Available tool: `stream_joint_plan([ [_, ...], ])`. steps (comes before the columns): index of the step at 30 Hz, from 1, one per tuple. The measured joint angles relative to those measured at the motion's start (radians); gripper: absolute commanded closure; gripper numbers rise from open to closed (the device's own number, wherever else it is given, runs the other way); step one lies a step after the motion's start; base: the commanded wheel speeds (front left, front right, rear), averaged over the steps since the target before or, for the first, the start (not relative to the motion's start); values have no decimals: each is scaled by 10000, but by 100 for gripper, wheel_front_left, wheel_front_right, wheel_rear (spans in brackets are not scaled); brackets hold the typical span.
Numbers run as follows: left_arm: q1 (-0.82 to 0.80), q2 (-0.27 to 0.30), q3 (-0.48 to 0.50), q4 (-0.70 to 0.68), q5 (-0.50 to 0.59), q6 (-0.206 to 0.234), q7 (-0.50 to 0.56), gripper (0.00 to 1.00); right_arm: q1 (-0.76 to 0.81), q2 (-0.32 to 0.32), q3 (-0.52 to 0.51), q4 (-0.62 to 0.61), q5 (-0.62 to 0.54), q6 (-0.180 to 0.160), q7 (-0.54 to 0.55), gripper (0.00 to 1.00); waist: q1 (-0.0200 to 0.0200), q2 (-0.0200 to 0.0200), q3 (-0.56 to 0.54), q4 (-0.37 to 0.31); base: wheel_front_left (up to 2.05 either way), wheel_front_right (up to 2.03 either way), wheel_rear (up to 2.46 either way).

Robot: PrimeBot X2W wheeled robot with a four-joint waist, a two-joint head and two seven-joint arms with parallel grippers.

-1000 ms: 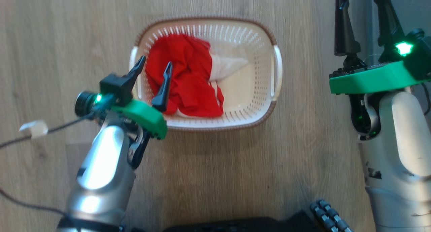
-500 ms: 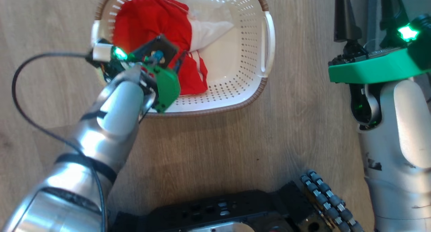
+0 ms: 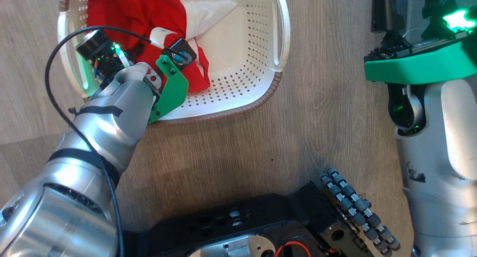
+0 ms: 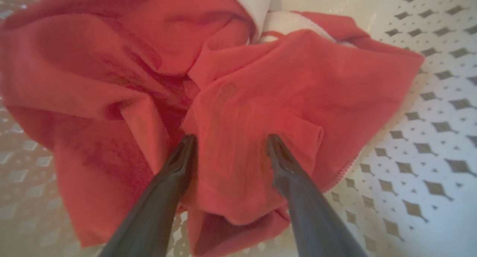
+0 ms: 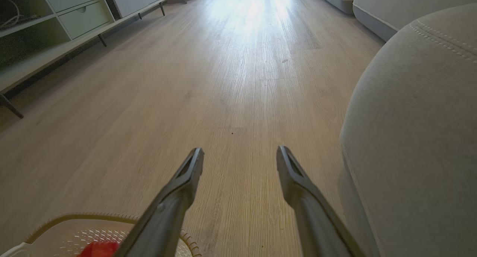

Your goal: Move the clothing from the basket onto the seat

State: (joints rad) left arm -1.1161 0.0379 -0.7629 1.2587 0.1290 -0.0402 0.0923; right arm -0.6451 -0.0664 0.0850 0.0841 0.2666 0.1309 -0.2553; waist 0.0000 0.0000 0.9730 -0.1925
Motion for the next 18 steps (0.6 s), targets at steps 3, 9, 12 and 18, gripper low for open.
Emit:
stream_joint_plan([
  [3,-96,33,-171,165,138,138,309,0,-16,4,23,-35,4,0,0,0,0,0,129,-66,0,0,0],
  [9,-102,52,-148,226,2,151,157,100,-20,8,50,-46,75,0,0,0,1,1,151,-68,0,0,0],
  [12,-82,50,-115,247,-215,127,-161,100,-53,12,46,-23,73,0,0,0,0,1,-38,-23,0,0,0],
  [18,117,27,44,226,-803,81,-955,100,-61,12,29,157,-86,0,0,0,0,1,-687,173,0,0,0],
])
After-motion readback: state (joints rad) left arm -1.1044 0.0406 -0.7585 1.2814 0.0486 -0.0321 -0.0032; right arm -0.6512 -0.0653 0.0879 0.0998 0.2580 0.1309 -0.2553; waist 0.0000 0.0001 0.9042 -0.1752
